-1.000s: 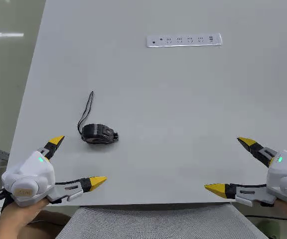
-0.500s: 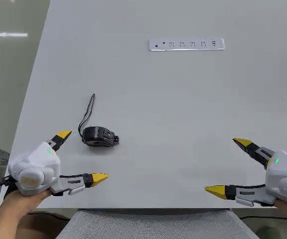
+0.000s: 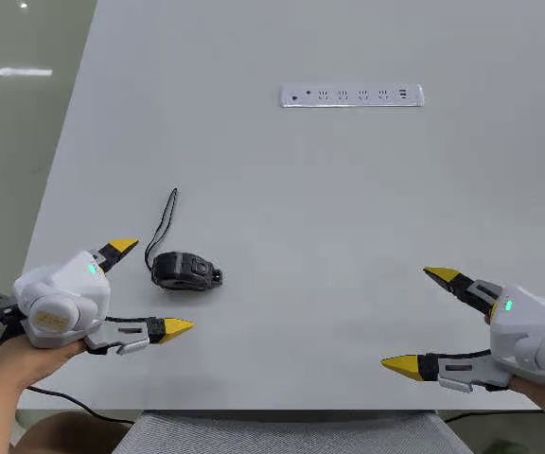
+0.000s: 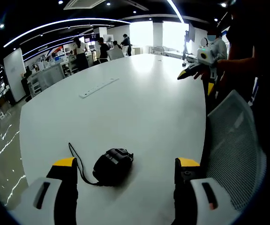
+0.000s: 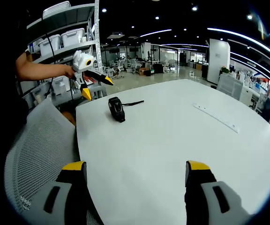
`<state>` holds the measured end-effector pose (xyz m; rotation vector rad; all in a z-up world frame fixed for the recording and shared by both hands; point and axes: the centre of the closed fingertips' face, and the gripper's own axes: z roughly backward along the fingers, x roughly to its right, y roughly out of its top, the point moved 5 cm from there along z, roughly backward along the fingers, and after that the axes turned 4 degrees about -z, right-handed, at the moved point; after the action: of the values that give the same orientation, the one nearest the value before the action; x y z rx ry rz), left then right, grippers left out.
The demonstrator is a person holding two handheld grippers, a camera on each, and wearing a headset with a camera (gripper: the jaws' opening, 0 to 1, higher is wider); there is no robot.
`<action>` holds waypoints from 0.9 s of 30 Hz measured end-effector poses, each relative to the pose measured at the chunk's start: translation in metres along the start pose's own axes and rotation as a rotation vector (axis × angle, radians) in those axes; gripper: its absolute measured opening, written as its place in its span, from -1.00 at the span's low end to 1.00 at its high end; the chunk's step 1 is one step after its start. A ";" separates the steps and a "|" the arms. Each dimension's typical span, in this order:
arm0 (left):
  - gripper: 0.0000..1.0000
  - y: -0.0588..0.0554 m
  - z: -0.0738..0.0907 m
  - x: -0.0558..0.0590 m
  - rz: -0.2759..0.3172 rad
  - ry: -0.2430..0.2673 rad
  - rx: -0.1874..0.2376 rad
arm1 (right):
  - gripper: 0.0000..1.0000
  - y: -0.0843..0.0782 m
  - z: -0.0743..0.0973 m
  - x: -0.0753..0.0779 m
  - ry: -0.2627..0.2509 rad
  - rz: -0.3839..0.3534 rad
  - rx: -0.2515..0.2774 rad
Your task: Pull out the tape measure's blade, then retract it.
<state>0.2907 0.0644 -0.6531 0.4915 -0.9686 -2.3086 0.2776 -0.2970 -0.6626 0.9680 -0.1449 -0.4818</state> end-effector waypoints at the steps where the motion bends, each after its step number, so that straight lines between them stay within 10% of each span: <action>1: 0.63 0.000 -0.001 -0.001 -0.005 -0.006 -0.004 | 0.75 0.000 -0.001 0.000 0.006 0.013 -0.004; 27: 0.18 -0.025 -0.039 -0.027 -0.270 -0.175 -0.219 | 0.42 0.018 -0.050 0.020 0.119 0.139 -0.033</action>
<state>0.3226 0.0760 -0.6944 0.3505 -0.7517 -2.7005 0.3179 -0.2601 -0.6782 0.9448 -0.0954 -0.2973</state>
